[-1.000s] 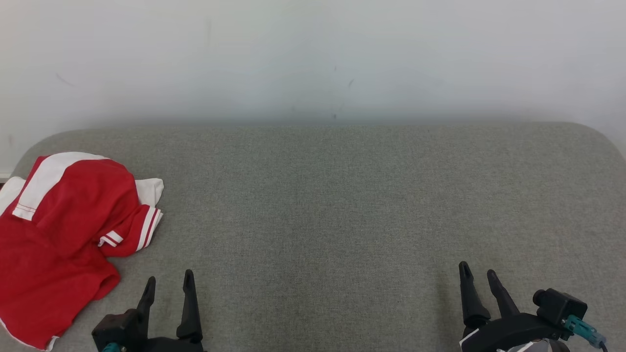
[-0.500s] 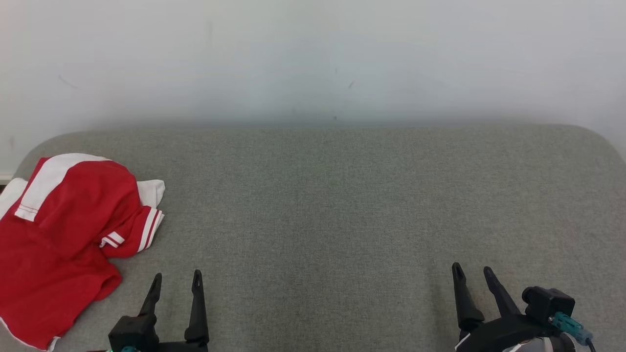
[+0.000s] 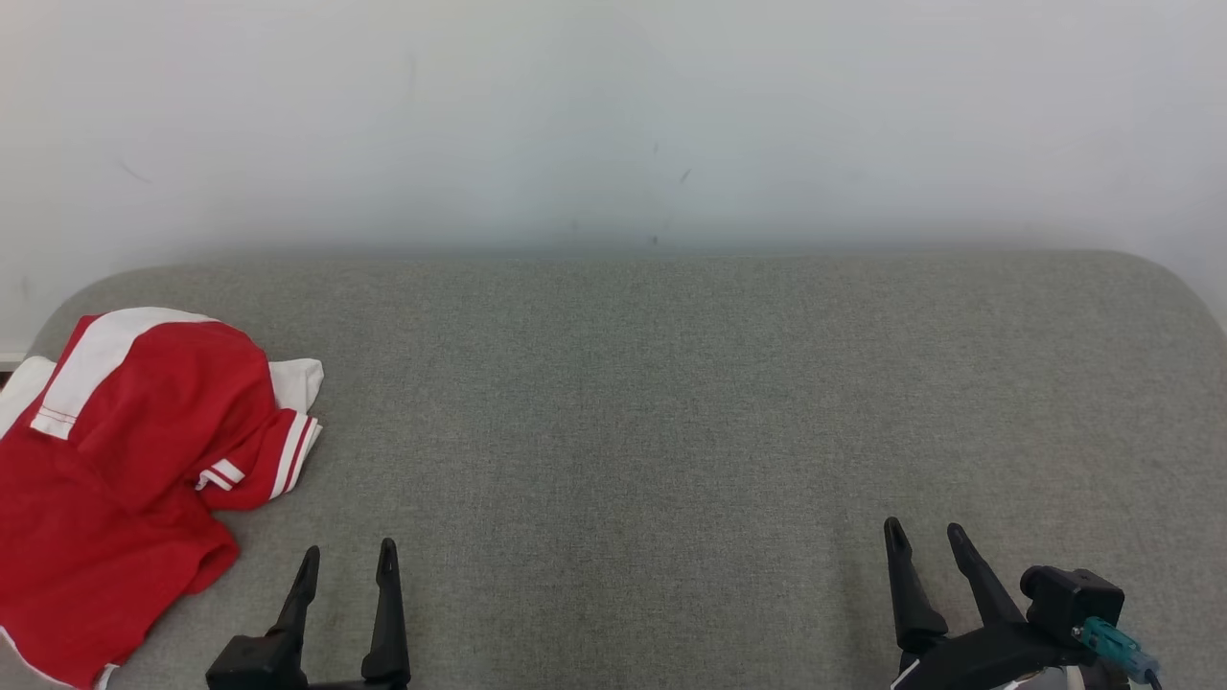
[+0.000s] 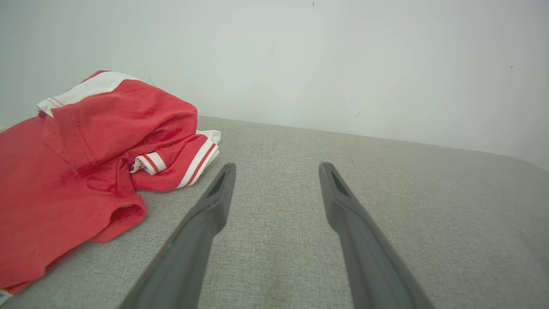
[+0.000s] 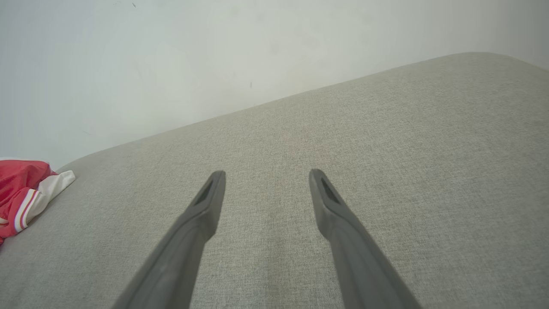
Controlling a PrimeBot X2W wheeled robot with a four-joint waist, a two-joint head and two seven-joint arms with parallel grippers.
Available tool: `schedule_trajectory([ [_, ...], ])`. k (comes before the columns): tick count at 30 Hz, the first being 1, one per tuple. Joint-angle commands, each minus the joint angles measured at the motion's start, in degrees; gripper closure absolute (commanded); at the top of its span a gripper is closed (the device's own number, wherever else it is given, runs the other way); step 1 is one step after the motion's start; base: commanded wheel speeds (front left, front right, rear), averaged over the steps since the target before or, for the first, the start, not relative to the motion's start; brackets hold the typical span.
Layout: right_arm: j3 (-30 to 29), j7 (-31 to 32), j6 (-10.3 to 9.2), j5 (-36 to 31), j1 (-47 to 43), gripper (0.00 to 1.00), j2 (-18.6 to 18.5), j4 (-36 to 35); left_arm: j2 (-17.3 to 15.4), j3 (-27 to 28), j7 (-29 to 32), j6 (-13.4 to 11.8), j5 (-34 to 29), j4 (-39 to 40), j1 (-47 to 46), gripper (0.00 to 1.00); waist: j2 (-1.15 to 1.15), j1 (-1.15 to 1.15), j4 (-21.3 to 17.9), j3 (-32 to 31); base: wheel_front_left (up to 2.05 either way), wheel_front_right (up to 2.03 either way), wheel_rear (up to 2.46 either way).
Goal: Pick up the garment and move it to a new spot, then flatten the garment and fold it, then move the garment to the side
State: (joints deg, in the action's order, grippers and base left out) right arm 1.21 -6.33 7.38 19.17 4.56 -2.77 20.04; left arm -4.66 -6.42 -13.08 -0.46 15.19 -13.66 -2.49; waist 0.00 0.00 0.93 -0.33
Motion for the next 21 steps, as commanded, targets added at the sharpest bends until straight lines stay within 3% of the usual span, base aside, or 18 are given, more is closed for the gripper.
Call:
schedule_trajectory([
  [1, 0.2, -0.4, 0.18, -0.2, -0.4, 0.0, -0.2, -0.3, 0.1, 0.3, -0.6, 0.4, -1.2, 0.0, 0.4, 0.0, 0.0, 0.0, 0.0, 0.0, 0.0, 0.0, 0.0],
  [21, 0.5, -0.7, 0.21, -3.8, -0.4, 0.0, -0.2, -1.0, 1.5, 2.2, -2.2, 2.0, -6.3, -1.3, -0.4, 0.0, 0.0, 0.0, -0.1, 0.3, 0.0, 0.0, 0.0],
])
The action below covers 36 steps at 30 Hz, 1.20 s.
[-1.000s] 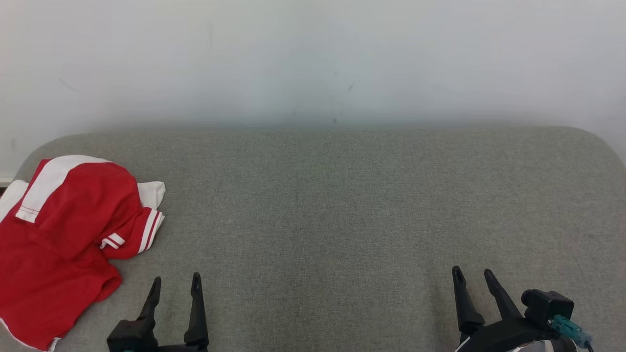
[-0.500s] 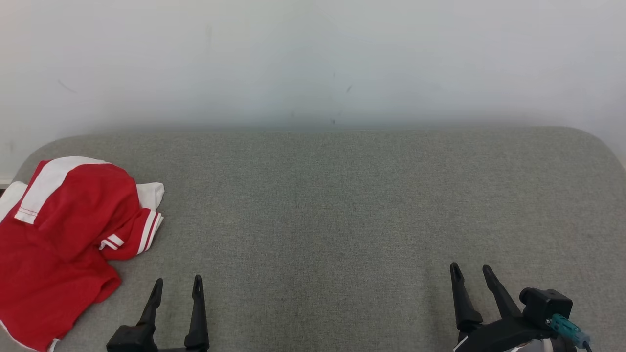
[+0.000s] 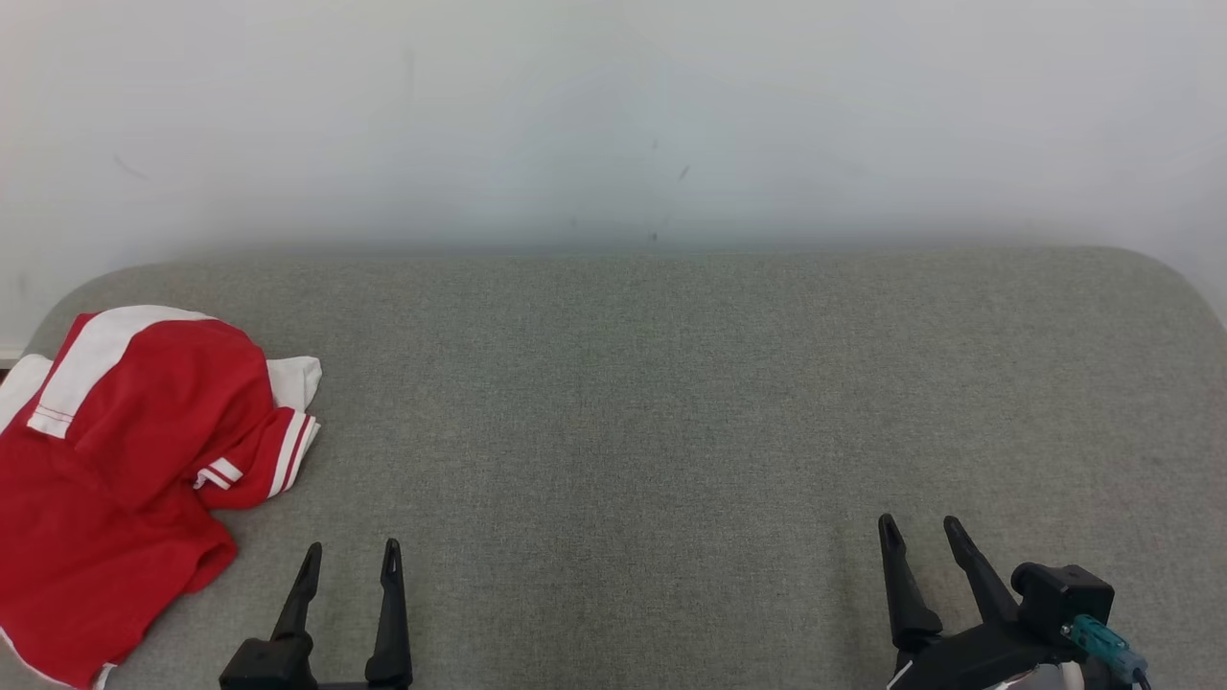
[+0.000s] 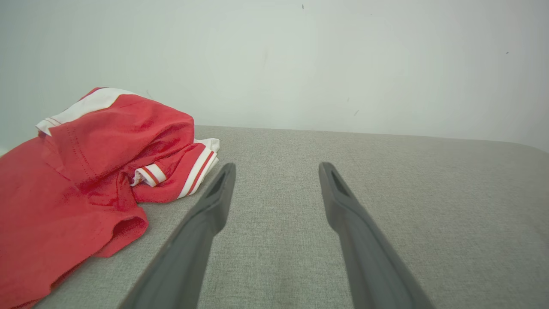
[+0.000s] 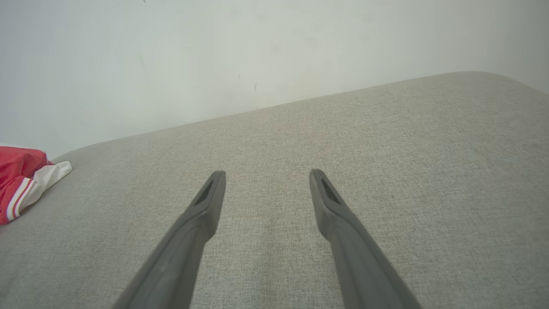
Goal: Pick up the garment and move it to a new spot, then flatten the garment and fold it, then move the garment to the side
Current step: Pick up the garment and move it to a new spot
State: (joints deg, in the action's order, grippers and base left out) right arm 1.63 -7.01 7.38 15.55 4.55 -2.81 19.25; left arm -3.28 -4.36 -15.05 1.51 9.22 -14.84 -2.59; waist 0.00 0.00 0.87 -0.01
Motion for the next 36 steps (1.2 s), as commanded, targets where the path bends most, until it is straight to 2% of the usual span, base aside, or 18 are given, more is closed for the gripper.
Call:
schedule_trajectory([
  [1, 0.0, 0.0, 0.21, -0.2, -0.4, 0.0, -0.1, -0.3, 0.2, 0.2, -0.3, 0.1, -0.4, -0.1, -0.3, 0.0, 0.0, 0.0, 0.0, 0.0, 0.0, 0.0, 0.0],
  [11, 0.0, 0.0, 0.21, 0.4, -0.8, 0.0, -0.1, -0.5, 0.4, 0.7, -0.3, 0.6, -0.7, -0.4, -0.5, 0.0, 0.0, 0.0, 0.1, -0.1, 0.0, 0.0, 0.0],
  [16, 0.6, -0.5, 0.21, 0.9, -1.1, 0.0, -0.1, -0.9, 0.4, 1.2, -0.3, 0.4, 0.3, -0.5, -0.5, 0.0, 0.0, 0.0, 1.6, -0.1, 0.0, 0.0, 0.0],
  [25, 1.8, -0.6, 0.21, 1.9, -1.9, 0.0, -0.1, -2.0, 0.4, 1.9, -0.3, -0.4, 5.5, -1.3, -0.8, 0.0, 0.0, 0.0, 7.7, -0.4, 0.0, 0.0, 0.0],
  [26, 2.4, -0.5, 0.21, 2.2, -2.0, 0.0, -0.1, -2.4, 0.4, 2.1, -0.2, -0.4, 6.2, -1.3, -0.6, 0.0, 0.0, 0.0, 9.5, -0.5, 0.0, 0.0, 0.0],
  [36, 3.6, -0.5, 0.21, 3.4, -2.4, 0.0, -0.1, -2.9, 0.4, 3.1, -0.3, 0.4, 6.0, -0.9, 0.6, 0.0, 0.0, 0.0, 18.5, -0.7, 0.0, 0.0, 0.0],
])
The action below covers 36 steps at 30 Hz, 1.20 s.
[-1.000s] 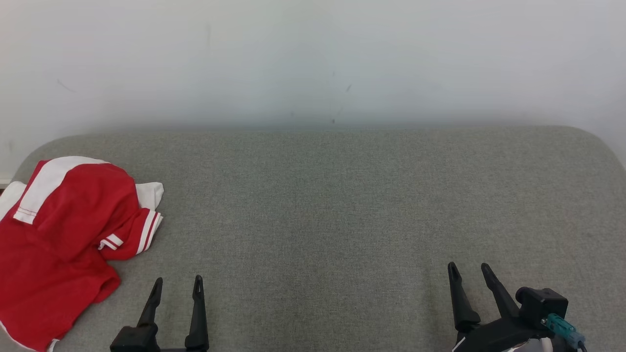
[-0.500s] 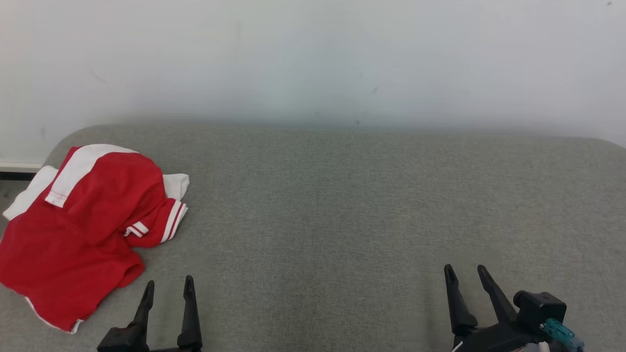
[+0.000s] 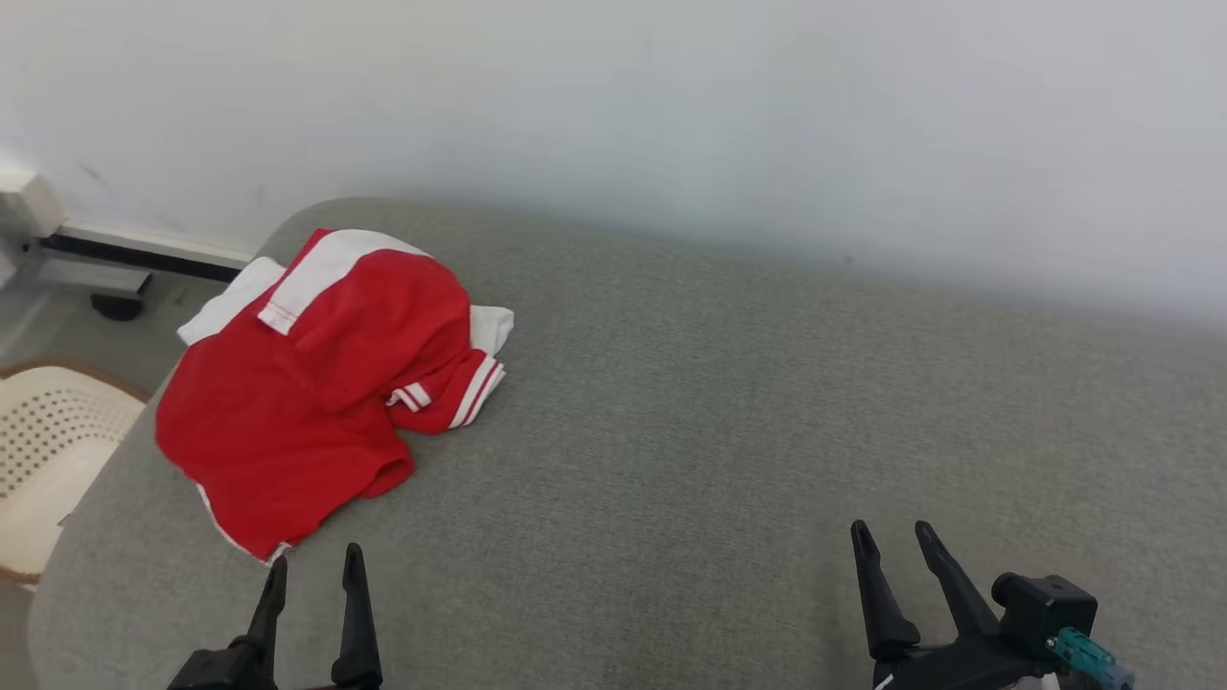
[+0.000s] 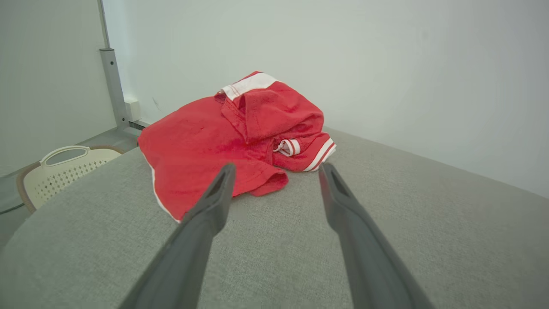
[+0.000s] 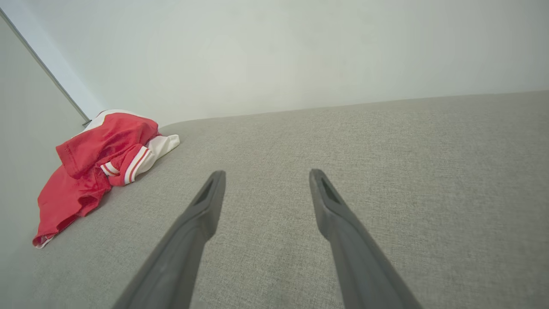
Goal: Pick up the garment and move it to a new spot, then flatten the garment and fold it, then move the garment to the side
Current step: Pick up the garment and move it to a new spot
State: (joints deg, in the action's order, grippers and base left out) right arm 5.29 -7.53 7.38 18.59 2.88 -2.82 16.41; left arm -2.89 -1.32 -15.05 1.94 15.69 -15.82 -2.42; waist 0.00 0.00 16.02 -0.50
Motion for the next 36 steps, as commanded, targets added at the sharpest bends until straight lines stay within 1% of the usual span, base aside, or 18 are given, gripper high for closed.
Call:
schedule_trajectory([
  [1, 0.3, 0.0, 0.21, 0.4, -0.7, 0.0, -0.1, -0.1, 0.0, 0.3, -0.2, 0.0, -0.5, 0.2, 0.6, 0.0, 0.0, 0.0, 4.1, -0.2, 0.0, 0.0, 0.0],
  [6, 0.6, -0.1, 0.21, 0.6, -0.6, 0.0, -0.1, 0.1, 0.0, 0.9, -0.2, 0.3, -1.0, 0.2, 1.1, 0.0, 0.0, 0.0, 7.3, -0.4, 0.0, 0.0, 0.0],
  [11, 0.6, -0.2, 0.21, -0.6, -0.8, 0.0, -0.1, 0.4, 0.0, 1.3, -0.3, 0.4, -1.5, -0.2, 1.3, 0.0, 0.0, 0.0, 9.8, -0.8, 0.0, 0.0, 0.0],
  [17, 0.1, 0.3, 0.21, -4.7, -0.9, 0.0, -0.1, 0.2, 0.0, 2.1, -0.3, 0.6, -2.5, -0.7, 1.7, 0.0, 0.0, 0.0, 11.6, -0.9, 0.0, 0.0, 0.0],
  [20, -0.6, 0.6, 0.21, -7.0, -1.1, 0.0, -0.1, -0.1, 0.0, 2.4, -0.3, 0.5, -2.8, -0.6, 2.0, 0.0, 0.0, 0.0, 12.1, -0.9, 0.0, 0.0, 0.0],
  [27, -0.3, 1.5, 0.2, -8.6, -1.7, 0.0, -0.1, -1.3, 0.0, 2.8, -0.3, 0.4, -2.8, -1.0, 2.2, 0.0, 0.0, 0.0, 12.0, -1.0, 0.0, 0.0, 0.0],
  [30, -0.2, 1.9, 0.21, -8.6, -1.9, 0.0, -0.1, -1.8, 0.0, 2.2, -0.3, 1.1, -1.8, -3.8, 0.8, 0.0, 0.0, 0.0, 11.8, -1.1, 0.0, 0.0, 0.0],
  [33, 0.2, 2.7, 0.21, -8.8, -2.0, 0.0, -0.1, -2.3, -0.3, 1.9, 0.3, 2.1, -0.8, -7.8, -2.7, 0.0, 0.0, 0.0, 11.7, -1.1, 0.0, 0.0, 0.0],
  [34, 0.5, 3.0, 0.2, -8.9, -2.1, 0.0, -0.1, -2.6, -0.2, 2.1, 0.8, 2.1, 0.2, -9.1, -3.9, 0.0, 0.0, 0.0, 11.6, -1.0, 0.0, 0.0, 0.0],
  [36, 0.6, 3.2, 0.2, -9.0, -2.1, 0.0, -0.1, -2.8, -0.4, 1.8, 1.1, 2.3, -0.3, -10.2, -5.4, 0.0, 0.0, 0.0, 11.5, -1.0, 0.0, 0.0, 0.0],
])
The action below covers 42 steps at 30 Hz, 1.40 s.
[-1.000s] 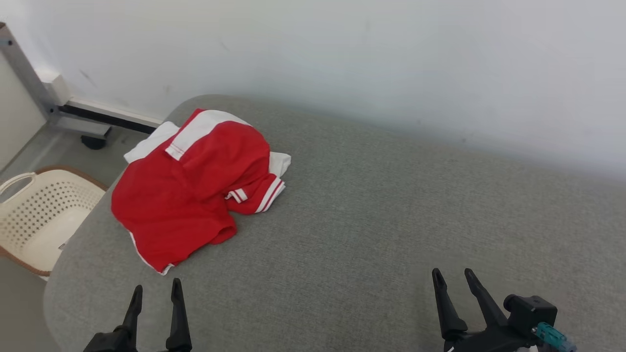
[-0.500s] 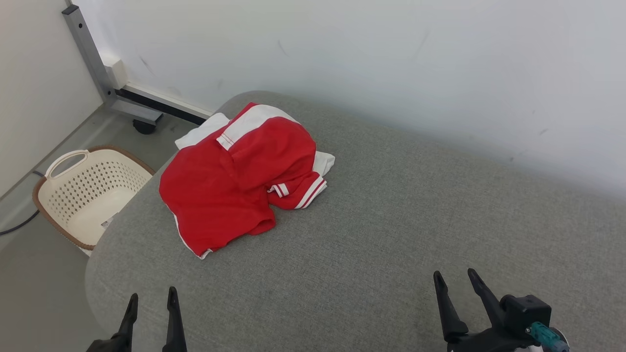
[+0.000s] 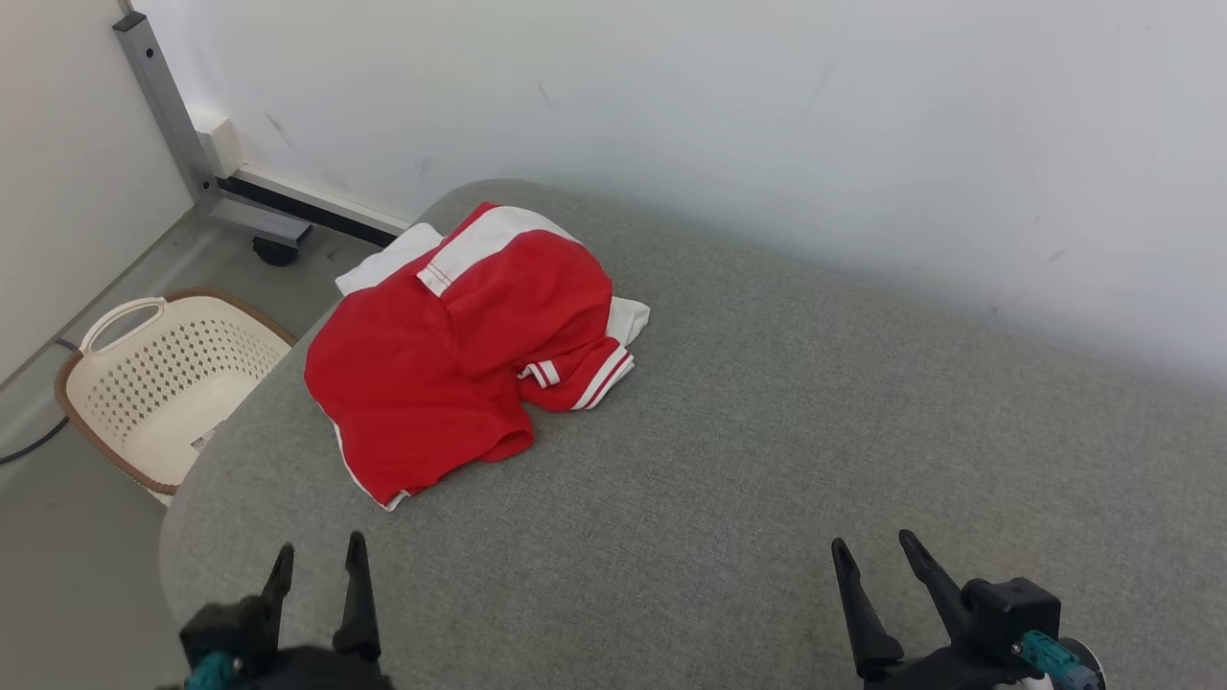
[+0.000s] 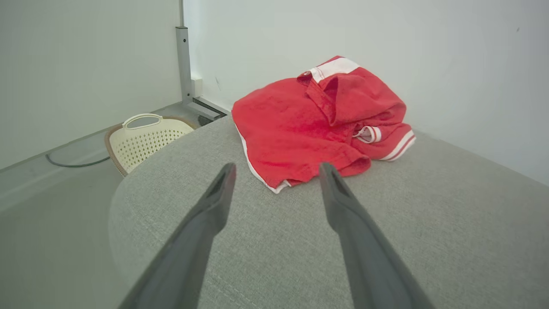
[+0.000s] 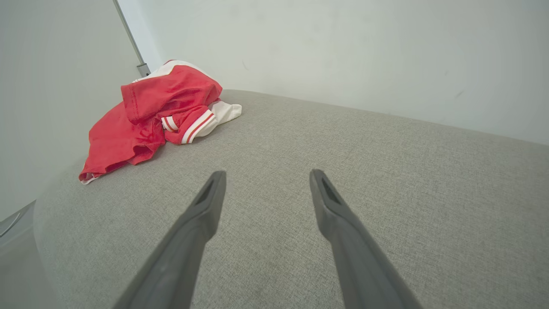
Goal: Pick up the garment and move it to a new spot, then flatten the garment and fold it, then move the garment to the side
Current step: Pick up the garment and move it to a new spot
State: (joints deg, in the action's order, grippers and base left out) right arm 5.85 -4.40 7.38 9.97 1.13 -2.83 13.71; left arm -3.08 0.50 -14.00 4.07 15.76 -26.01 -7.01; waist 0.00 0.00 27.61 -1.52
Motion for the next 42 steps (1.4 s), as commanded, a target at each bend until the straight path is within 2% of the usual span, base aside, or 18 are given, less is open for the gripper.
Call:
schedule_trajectory([
  [1, 0.2, 0.4, 0.2, -0.5, -0.4, 0.0, -0.1, -0.5, -0.3, -0.4, 0.5, 0.4, -0.4, -1.1, -2.7, 0.0, 0.0, 0.0, -0.2, 0.2, 0.0, 0.0, 0.0],
  [6, 2.6, 2.7, 0.21, -1.9, 1.4, 0.0, -0.1, -3.3, -1.0, -1.3, 5.3, 1.4, 1.4, -8.0, -13.5, 0.0, 0.0, 0.0, -2.6, 3.5, 0.0, 0.0, 0.0],
  [11, 4.6, 5.8, 0.2, -3.7, 2.5, 0.0, -0.1, -6.8, -1.5, 1.2, 9.2, 1.6, 5.7, -15.2, -24.1, 0.0, 0.0, 0.0, -7.2, 9.3, 0.0, 0.0, 0.0],
  [15, 4.8, 8.3, 0.2, -6.3, 3.1, 0.0, -0.1, -10.8, -3.3, 3.3, 10.9, 1.3, 7.8, -20.1, -31.1, 0.0, 0.0, 0.0, -11.4, 14.7, 0.0, 0.0, 0.0],
  [21, 4.4, 9.8, 0.2, -7.7, 3.7, 0.0, -0.3, -15.8, -6.6, 2.9, 11.7, 1.4, 7.4, -25.5, -38.0, 0.0, 0.0, 0.0, -16.9, 20.9, 0.0, 0.0, 0.0],
  [26, 4.4, 9.5, 0.2, -5.9, 3.6, 0.0, -0.3, -16.8, -9.0, 3.2, 12.9, 1.6, 8.1, -29.0, -41.0, 0.0, 0.0, 0.0, -20.1, 23.3, 0.0, 0.0, 0.0],
  [33, 4.1, 8.3, 0.2, -4.8, 4.1, 0.0, -0.1, -15.7, -11.5, 2.6, 12.2, -3.4, 5.9, -32.9, -42.7, 0.0, 0.0, 0.0, -22.3, 23.4, 0.0, 0.0, 0.0],
  [34, 4.0, 8.2, 0.2, -4.8, 4.2, 0.0, -0.1, -15.5, -11.5, 2.4, 11.9, -3.5, 5.8, -33.2, -42.6, 0.53, 0.0, 0.0, -22.4, 23.2, 0.0, 0.0, 0.0],
  [35, 3.9, 8.0, 0.2, -4.8, 4.3, 0.0, -0.1, -15.3, -11.5, 2.3, 11.6, -3.6, 5.8, -33.4, -42.6, 1.0, 0.0, 0.0, -22.4, 23.0, 0.0, 0.0, 0.0],
  [42, 5.0, 6.6, 0.2, -3.6, 4.8, 0.0, -0.1, -13.0, -10.9, 1.7, 7.5, -4.0, 5.6, -33.8, -42.0, 1.0, 0.0, 0.0, -21.5, 19.5, 0.0, 0.0, 0.0],
])
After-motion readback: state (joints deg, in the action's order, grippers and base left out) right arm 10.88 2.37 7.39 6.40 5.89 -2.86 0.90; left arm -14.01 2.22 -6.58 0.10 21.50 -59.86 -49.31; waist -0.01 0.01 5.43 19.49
